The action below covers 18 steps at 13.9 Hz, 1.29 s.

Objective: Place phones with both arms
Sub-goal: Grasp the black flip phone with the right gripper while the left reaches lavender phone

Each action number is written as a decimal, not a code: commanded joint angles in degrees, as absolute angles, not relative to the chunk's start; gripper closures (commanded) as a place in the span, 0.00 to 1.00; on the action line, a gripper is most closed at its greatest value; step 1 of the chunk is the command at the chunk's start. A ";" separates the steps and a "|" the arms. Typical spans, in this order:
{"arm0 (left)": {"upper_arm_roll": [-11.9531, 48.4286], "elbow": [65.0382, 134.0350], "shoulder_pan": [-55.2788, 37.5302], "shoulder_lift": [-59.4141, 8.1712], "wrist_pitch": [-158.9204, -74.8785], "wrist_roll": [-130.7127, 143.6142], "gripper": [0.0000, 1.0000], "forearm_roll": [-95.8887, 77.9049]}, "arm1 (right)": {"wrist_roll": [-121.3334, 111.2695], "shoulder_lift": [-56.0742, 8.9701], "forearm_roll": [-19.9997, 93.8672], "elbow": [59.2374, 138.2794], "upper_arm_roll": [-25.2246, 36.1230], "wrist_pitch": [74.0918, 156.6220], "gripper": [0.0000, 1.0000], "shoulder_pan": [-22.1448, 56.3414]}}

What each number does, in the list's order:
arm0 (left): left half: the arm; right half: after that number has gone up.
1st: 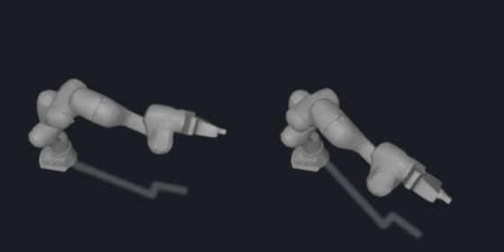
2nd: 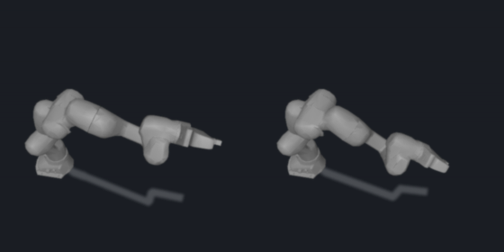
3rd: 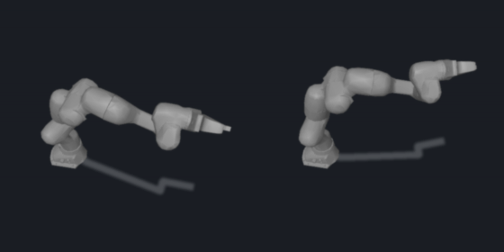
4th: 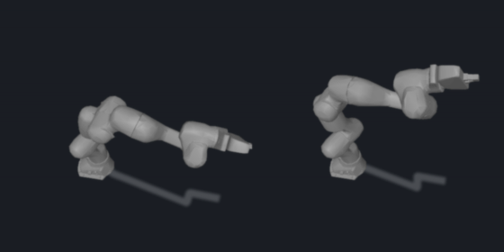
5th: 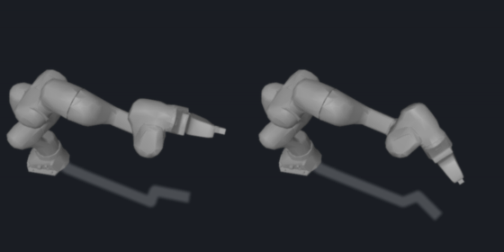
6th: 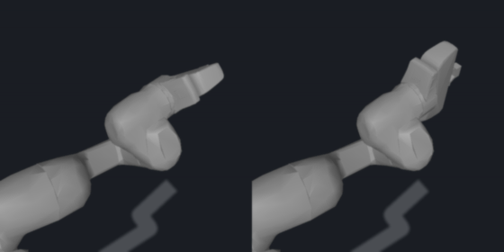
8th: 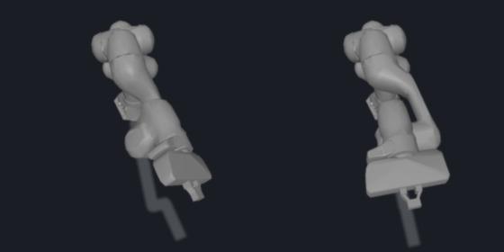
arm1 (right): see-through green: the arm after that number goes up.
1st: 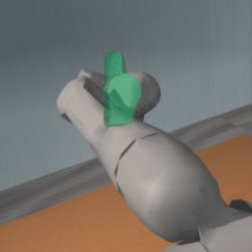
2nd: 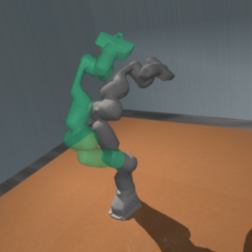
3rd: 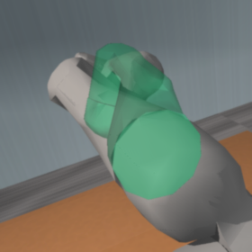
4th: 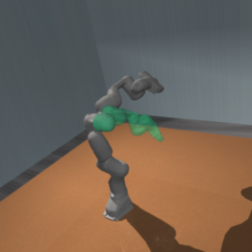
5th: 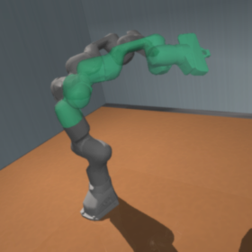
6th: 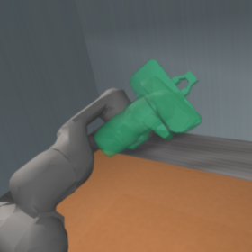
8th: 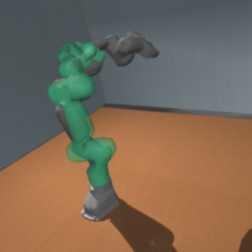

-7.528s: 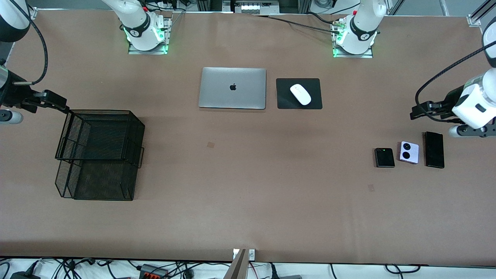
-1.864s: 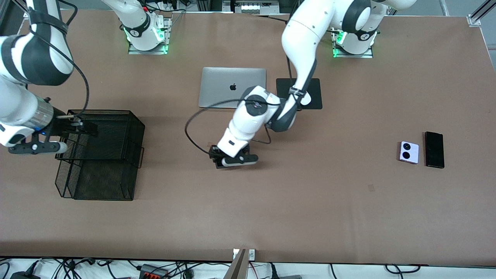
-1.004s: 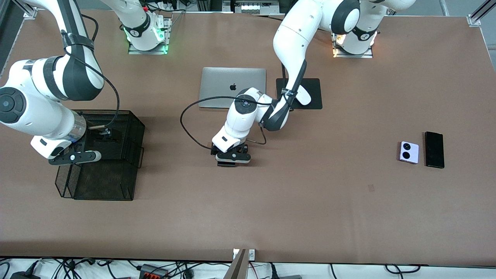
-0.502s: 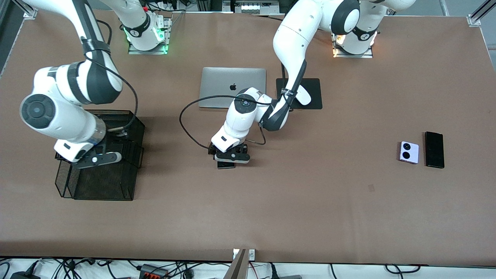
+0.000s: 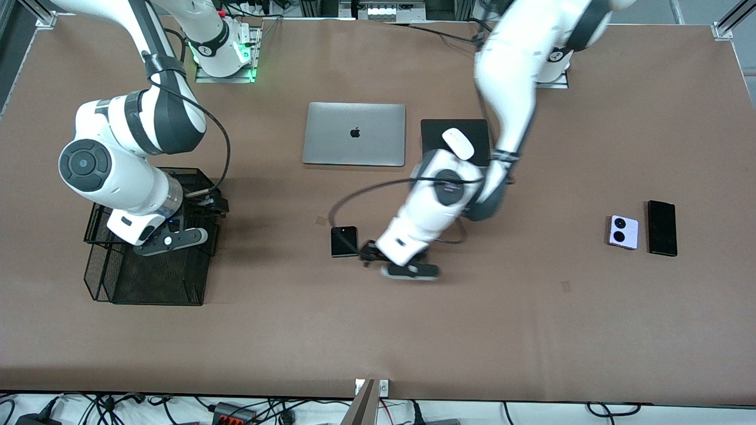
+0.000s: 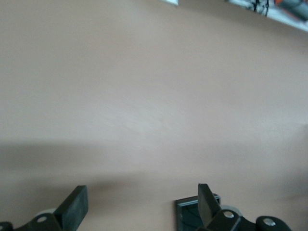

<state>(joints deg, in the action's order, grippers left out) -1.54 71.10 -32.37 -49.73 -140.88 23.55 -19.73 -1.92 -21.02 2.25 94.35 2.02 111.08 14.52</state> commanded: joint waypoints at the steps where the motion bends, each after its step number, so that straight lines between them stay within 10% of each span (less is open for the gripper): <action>1: 3.07 87.67 -24.20 -38.18 -141.15 13.32 0.00 -18.46 | -1.49 -21.97 4.30 93.78 2.20 112.14 0.00 16.25; 10: 4.04 106.33 -0.12 -24.44 -130.86 -13.60 0.00 -8.38 | 4.81 -32.59 4.31 86.84 2.20 118.65 0.00 25.83; 18: 4.13 106.26 18.26 -26.01 -134.12 -37.41 0.00 -1.85 | 23.01 -41.56 4.04 85.78 2.20 132.61 0.00 34.18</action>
